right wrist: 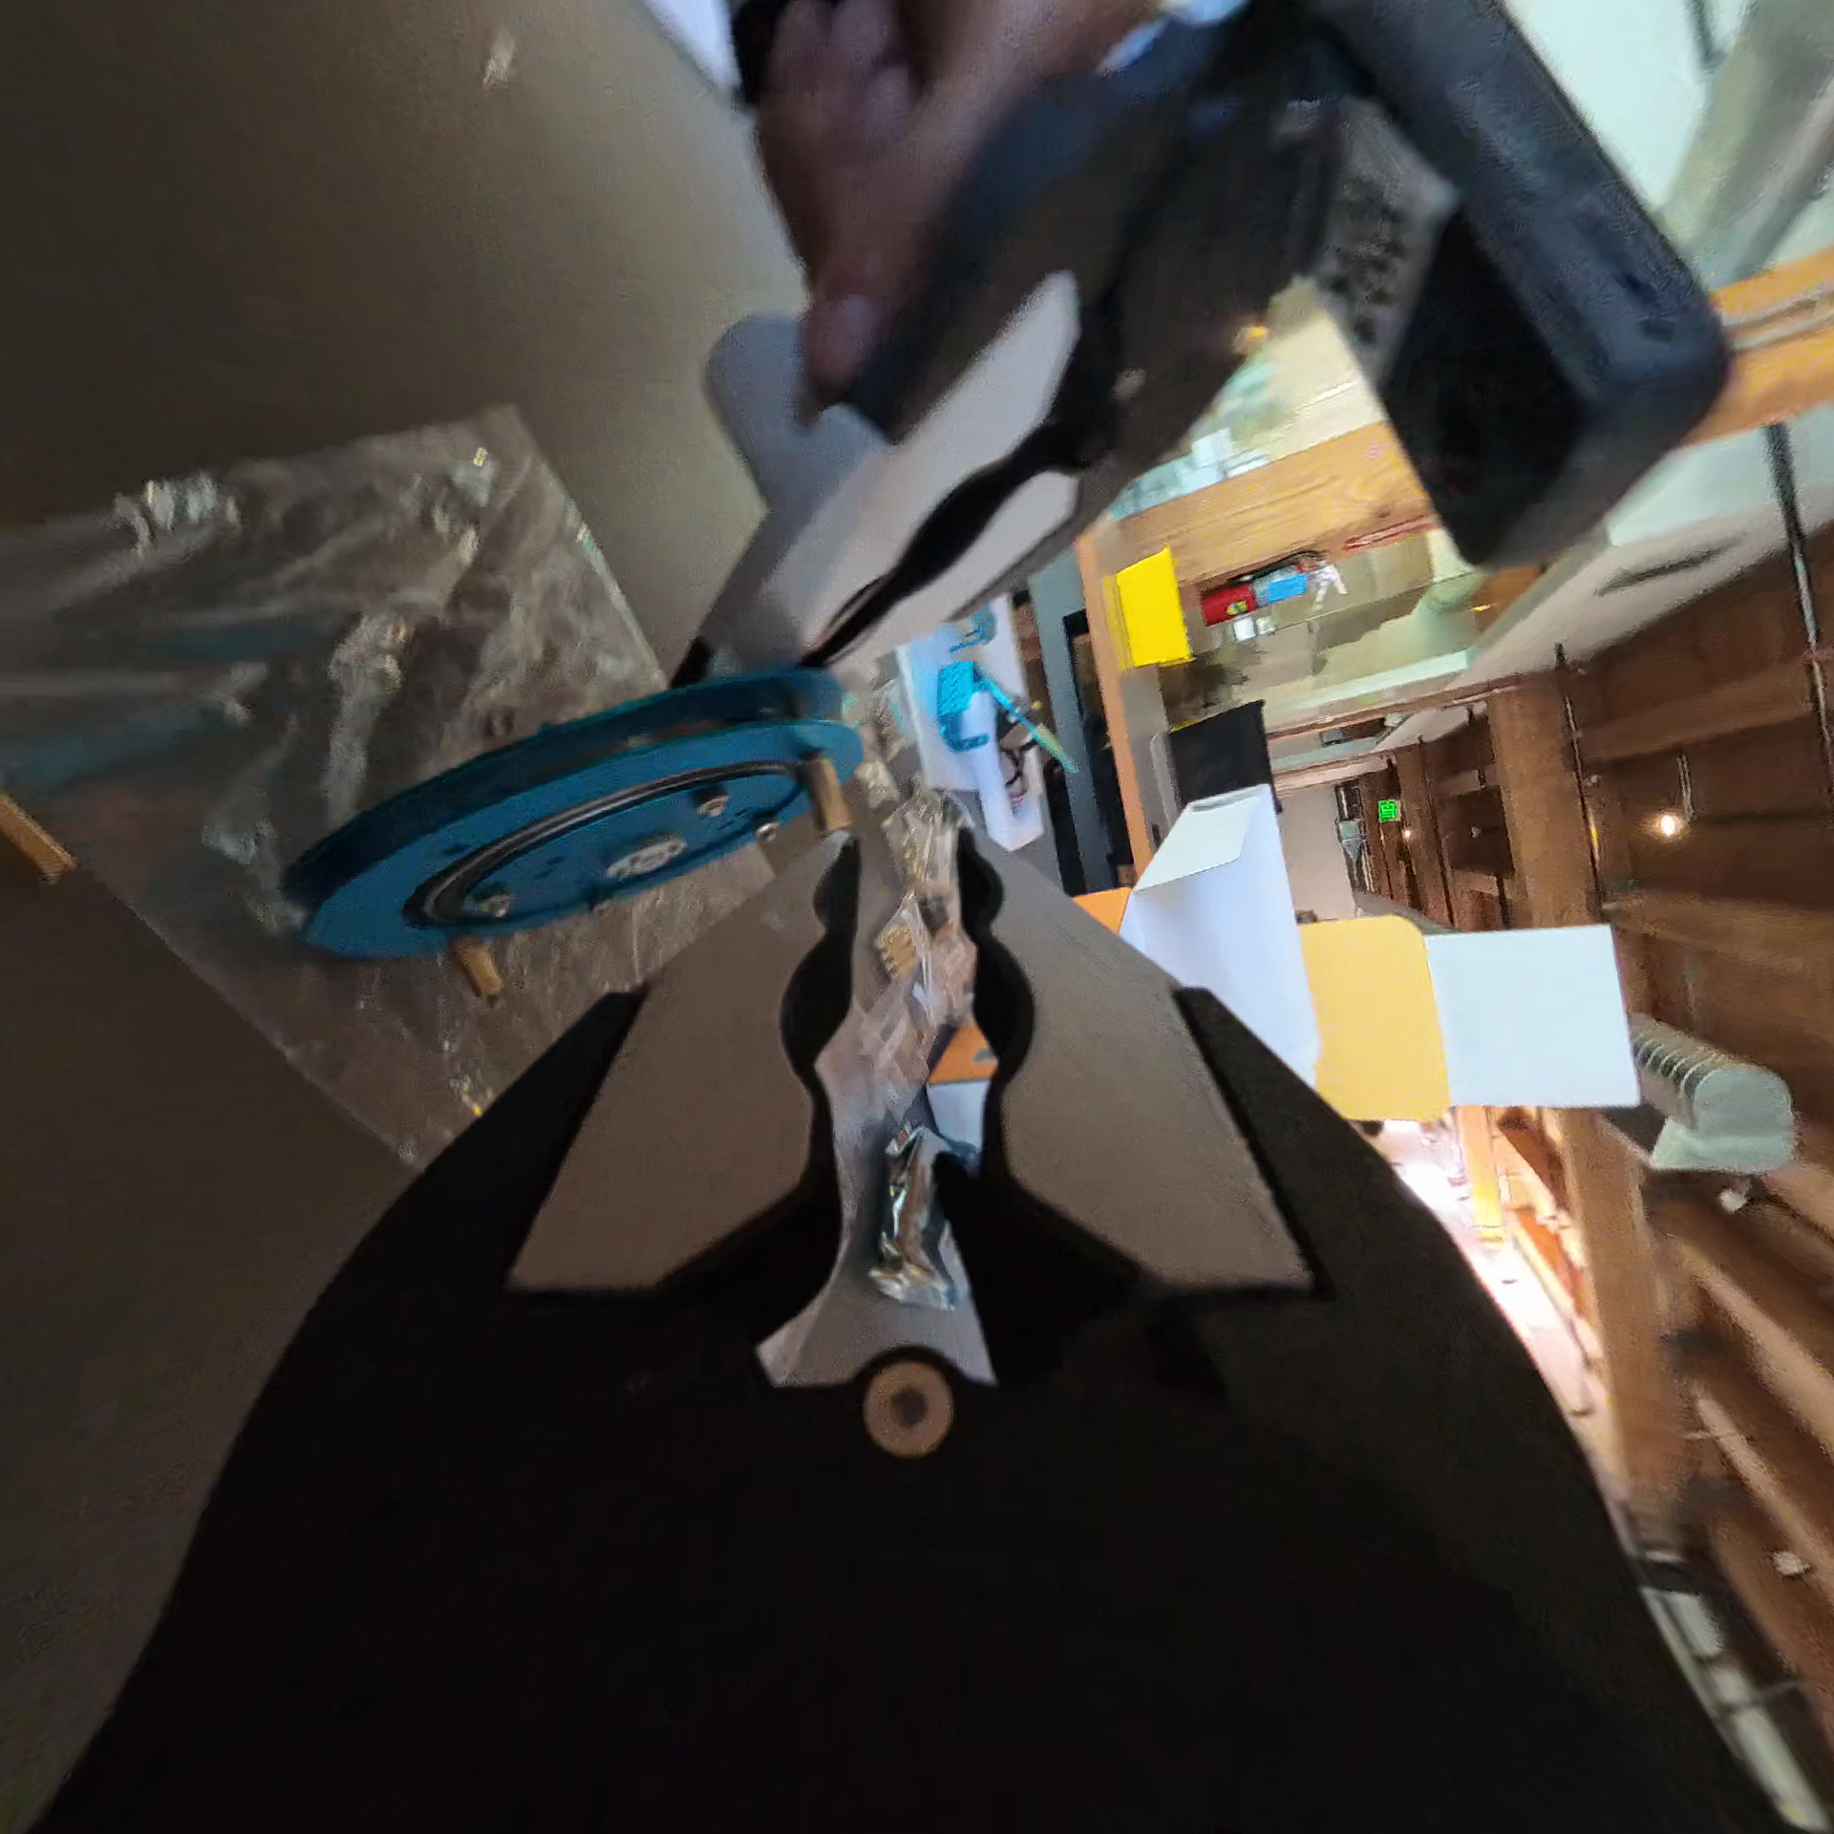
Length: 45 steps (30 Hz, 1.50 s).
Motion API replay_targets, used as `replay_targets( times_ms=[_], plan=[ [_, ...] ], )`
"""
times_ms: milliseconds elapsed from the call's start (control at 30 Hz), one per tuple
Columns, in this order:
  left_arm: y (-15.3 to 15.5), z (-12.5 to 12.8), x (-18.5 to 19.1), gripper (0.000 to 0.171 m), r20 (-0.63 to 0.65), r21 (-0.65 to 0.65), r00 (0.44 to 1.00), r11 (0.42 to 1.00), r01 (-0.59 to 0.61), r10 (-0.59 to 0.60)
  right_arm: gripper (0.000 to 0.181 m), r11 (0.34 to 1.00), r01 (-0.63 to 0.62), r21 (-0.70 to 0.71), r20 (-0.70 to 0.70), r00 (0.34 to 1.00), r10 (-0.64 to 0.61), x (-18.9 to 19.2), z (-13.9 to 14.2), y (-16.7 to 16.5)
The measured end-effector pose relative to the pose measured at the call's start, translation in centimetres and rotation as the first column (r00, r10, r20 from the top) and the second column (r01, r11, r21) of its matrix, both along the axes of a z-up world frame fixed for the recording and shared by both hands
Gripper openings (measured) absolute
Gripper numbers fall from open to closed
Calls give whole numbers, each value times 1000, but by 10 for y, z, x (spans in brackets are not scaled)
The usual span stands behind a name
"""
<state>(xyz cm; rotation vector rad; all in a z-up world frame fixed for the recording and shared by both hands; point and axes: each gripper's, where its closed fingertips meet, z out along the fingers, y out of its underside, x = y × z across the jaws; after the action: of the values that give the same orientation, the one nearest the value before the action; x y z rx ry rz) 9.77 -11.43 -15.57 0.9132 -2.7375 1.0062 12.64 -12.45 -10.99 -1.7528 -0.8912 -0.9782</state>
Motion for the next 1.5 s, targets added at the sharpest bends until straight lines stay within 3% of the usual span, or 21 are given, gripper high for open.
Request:
replay_targets(
  times_ms=[167, 300, 367, 400, 467, 533, 600, 633, 667, 700, 733, 767, 833, 867, 900, 967, 1067, 1133, 1200, 1300, 1500],
  plan=[
    [-3, 1, 2, 2, -11, -7, 1000, 1000, 24, -24, 21, 993, -38, -114, 67, 997, 46, -4, -19, 13],
    [1, 0, 9, 2, 97, 75, 994, 997, 33, -40, 4, 982, -8, -191, 72, 997, 22, 4, -26, 22],
    [4, -1, 14, 2, 233, 180, 969, 983, 41, -83, 4, 950, -15, -313, -167, 985, -40, 5, -29, 22],
    [5, -1, 18, 2, 312, 246, 944, 969, 27, -106, 4, 925, -60, -374, -317, 946, -67, 3, -30, 20],
    [10, -1, 29, 2, 492, 417, 853, 907, -54, -175, 4, 878, -148, -456, -576, 801, -164, 3, -32, 17],
    [14, 3, 39, 1, 659, 577, 683, 794, -191, -315, 3, 812, -261, -522, -769, 555, -317, 2, -32, 13],
    [11, 12, 47, 1, 757, 639, 458, 671, -376, -465, 3, 695, -449, -562, -811, 134, -569, -4, -32, 5],
    [9, 14, 47, 0, 772, 636, 360, 624, -454, -525, 3, 633, -569, -525, -721, -97, -686, -10, -28, 0],
    [9, 16, 47, 0, 774, 623, 296, 592, -511, -559, 4, 601, -658, -455, -608, -263, -749, -12, -25, -2],
    [9, 17, 47, 0, 788, 603, 277, 597, -529, -551, 3, 595, -706, -384, -519, -368, -772, -13, -24, -3],
    [8, 16, 47, 0, 811, 581, 300, 629, -516, -503, 4, 594, -732, -335, -448, -431, -783, -13, -24, -3],
    [8, 15, 46, 1, 829, 559, 337, 662, -498, -447, 4, 598, -737, -316, -440, -445, -780, -13, -23, -2],
    [9, 15, 46, 2, 834, 550, 366, 683, -481, -414, 5, 627, -691, -361, -592, -349, -726, -10, -24, 0],
    [11, 15, 45, 2, 828, 556, 382, 683, -474, -410, 6, 653, -644, -400, -700, -246, -671, -8, -25, 2],
    [12, 14, 45, 2, 822, 558, 415, 693, -456, -389, 10, 691, -572, -442, -805, -86, -587, -4, -27, 3],
    [14, 11, 43, 2, 800, 544, 509, 739, -397, -316, 20, 779, -422, -463, -886, 249, -392, 0, -22, 5],
    [11, 7, 38, 2, 738, 494, 641, 816, -300, -211, 28, 895, -185, -405, -694, 700, -169, 2, -17, 7],
    [7, 4, 34, 2, 675, 446, 723, 862, -242, -146, 33, 944, -29, -328, -425, 897, -120, 10, -17, 10],
    [4, 2, 29, 2, 576, 385, 814, 904, -186, -78, 35, 967, 82, -242, -125, 986, -115, 18, -19, 11],
    [0, 0, 22, 2, 412, 277, 911, 953, -123, -2, 29, 981, 120, -151, 163, 982, -95, 17, -26, 13],
    [4, -2, 21, 2, 234, 153, 965, 976, -153, 115, 21, 995, 93, -33, 261, 962, -81, 2, -22, 15]
  ],
)
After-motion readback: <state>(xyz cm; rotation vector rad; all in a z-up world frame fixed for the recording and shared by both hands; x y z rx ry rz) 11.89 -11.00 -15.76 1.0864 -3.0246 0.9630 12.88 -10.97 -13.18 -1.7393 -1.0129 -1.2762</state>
